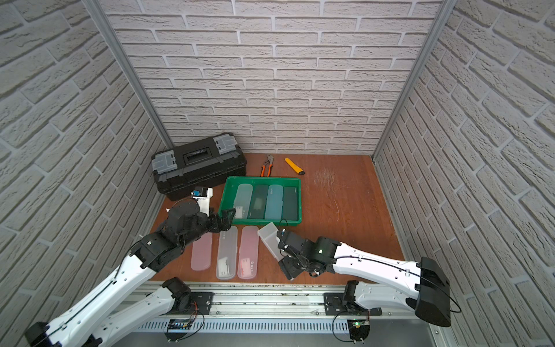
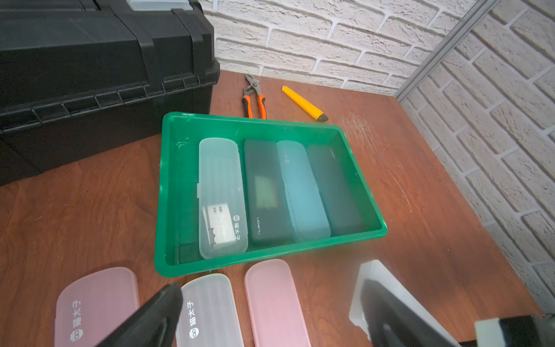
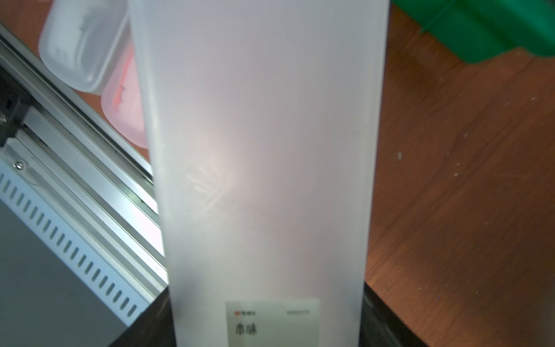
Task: Put the pencil case into the storage box
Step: Place the pencil case at the storage box.
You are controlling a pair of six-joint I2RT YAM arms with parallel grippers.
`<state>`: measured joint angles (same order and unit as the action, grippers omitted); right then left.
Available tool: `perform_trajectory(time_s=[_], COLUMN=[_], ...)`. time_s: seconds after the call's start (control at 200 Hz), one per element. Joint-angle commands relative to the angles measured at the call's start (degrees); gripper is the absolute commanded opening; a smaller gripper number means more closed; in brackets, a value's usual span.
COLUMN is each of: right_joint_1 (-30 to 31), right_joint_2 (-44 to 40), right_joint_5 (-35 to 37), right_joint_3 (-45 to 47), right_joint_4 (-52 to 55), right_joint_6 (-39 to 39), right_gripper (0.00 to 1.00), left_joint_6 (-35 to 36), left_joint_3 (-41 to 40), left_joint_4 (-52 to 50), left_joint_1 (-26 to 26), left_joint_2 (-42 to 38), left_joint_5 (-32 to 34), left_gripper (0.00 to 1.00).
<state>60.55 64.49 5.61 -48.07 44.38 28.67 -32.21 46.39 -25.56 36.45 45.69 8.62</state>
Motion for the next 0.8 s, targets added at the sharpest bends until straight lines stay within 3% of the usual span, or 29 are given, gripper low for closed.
perform_trajectory(time_s=[0.0,0.29,0.545,0.795], right_joint_1=[-1.7,-12.0,-20.5,-24.0], right_joint_2=[0.3,14.2,25.8,36.4], right_joint_5=[5.5,7.1,10.4,10.0], right_joint_3=[-6.0,-20.1,-29.9,-36.4], right_joint_4=[-2.2,-2.2,-1.9,0.5], right_joint_6=[1.5,3.7,6.0,6.9], right_gripper=[0.46,0.44,0.42,0.39], left_joint_6=[1.9,-0.3,-2.0,-4.6], left_joint_3=[2.8,10.0,15.5,11.3], left_joint_4=[3.2,11.1,14.5,17.9], left_joint_1=[-0.3,-7.2,-9.0,-8.9], left_joint_2=[3.3,18.4,29.9,30.6], left_joint_5=[0.7,-15.0,-25.6,-25.8], left_gripper=[0.99,0.98,0.98,0.98])
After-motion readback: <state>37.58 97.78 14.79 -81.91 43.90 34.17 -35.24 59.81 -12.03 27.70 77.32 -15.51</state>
